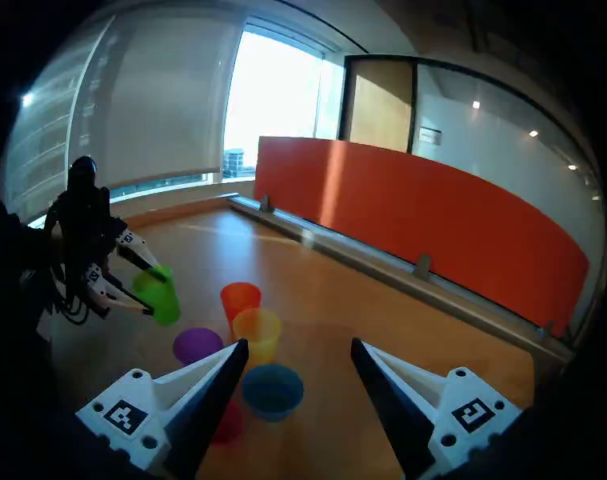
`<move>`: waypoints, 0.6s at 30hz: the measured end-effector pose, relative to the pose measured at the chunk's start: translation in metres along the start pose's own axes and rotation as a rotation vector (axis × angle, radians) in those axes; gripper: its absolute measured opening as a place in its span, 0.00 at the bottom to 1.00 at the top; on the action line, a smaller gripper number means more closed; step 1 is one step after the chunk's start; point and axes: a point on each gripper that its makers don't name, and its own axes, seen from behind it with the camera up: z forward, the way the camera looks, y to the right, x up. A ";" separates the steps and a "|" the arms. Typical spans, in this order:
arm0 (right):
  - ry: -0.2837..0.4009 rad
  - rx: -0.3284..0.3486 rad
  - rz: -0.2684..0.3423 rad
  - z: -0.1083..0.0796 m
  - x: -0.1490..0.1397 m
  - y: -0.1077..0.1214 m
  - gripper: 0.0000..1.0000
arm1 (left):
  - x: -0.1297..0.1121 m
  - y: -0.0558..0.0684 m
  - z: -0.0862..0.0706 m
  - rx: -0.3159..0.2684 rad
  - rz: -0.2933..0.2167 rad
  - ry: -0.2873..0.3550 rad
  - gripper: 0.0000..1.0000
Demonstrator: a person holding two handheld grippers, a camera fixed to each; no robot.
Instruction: Pour water
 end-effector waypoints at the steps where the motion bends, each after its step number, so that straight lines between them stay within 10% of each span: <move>1: 0.000 -0.001 -0.001 0.000 0.000 0.000 0.99 | 0.003 0.000 -0.001 0.004 -0.001 0.009 0.83; 18: -0.003 0.003 -0.003 0.004 -0.001 0.001 0.99 | 0.046 -0.003 -0.026 0.036 -0.013 0.133 0.83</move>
